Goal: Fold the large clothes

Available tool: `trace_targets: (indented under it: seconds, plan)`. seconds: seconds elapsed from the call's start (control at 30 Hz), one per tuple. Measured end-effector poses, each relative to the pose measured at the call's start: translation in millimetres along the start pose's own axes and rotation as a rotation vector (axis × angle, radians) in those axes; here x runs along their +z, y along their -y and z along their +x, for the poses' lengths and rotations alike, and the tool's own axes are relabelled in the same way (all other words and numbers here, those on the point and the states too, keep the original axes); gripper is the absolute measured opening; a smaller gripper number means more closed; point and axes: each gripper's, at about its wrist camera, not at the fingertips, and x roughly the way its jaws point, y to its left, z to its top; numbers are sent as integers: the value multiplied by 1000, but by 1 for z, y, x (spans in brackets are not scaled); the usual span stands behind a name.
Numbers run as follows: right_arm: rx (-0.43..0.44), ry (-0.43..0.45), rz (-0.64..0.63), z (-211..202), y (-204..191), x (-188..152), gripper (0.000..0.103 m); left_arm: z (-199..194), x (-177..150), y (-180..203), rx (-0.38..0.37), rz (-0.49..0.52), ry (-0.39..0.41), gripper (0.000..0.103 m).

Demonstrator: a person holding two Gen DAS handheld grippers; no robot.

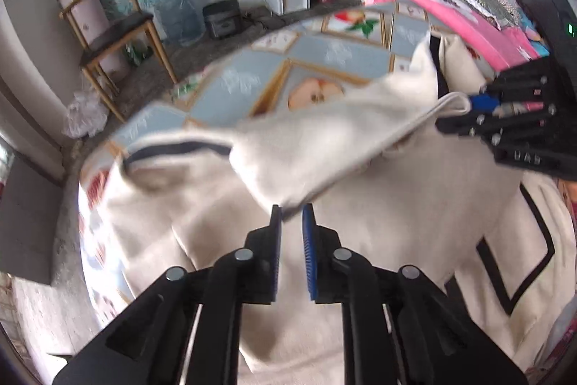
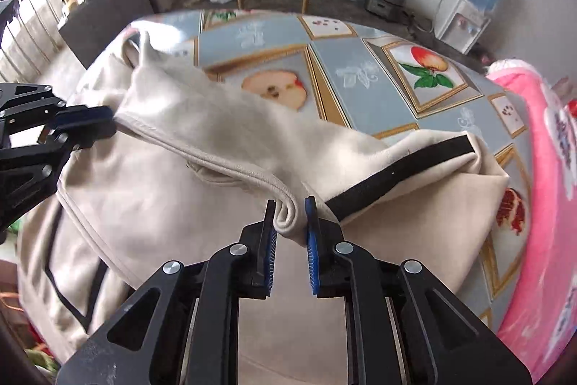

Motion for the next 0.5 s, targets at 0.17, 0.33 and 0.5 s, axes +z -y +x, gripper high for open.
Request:
trace_targets:
  seconds: [0.17, 0.33, 0.5]
  plan:
    - [122, 40, 95, -38, 27, -30, 50, -35, -41, -16, -168, -96, 98, 24]
    - [445, 52, 417, -48, 83, -33, 56, -49, -39, -47, -260, -258, 179, 30]
    - [555, -62, 690, 2, 109, -17, 50, -4, -1, -73, -313, -556, 94, 32]
